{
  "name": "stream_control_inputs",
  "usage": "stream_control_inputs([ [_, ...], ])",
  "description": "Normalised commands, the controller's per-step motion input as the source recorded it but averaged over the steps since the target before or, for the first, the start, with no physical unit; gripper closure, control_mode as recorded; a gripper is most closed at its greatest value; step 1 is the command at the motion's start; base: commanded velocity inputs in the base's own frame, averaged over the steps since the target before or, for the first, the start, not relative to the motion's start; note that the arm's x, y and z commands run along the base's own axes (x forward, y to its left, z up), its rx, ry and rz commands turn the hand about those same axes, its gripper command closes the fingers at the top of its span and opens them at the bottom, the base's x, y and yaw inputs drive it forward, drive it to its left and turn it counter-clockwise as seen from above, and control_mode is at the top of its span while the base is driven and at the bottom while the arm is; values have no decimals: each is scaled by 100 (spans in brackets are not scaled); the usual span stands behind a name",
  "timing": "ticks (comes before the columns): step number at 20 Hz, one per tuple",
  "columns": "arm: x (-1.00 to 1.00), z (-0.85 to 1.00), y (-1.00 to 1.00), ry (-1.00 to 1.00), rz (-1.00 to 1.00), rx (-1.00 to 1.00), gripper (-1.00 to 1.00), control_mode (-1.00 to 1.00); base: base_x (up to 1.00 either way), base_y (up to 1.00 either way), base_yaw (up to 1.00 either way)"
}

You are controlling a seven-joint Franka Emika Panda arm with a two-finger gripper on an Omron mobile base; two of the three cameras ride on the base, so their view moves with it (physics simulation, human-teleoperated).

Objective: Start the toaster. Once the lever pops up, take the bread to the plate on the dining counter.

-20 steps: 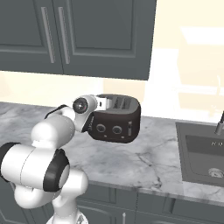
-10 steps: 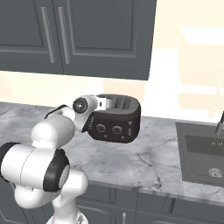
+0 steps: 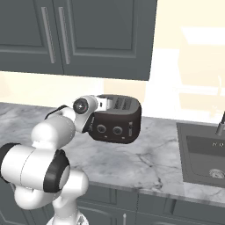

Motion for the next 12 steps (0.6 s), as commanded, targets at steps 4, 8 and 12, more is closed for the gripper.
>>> stream_control_inputs([
  [4, 0, 0, 0, 0, 0, 0, -100, -100, 0, 0, 0],
  [8, 0, 0, 0, 0, 0, 0, -100, -100, 0, 0, 0],
  [12, 0, 0, 0, 0, 0, 0, -100, -100, 0, 0, 0],
])
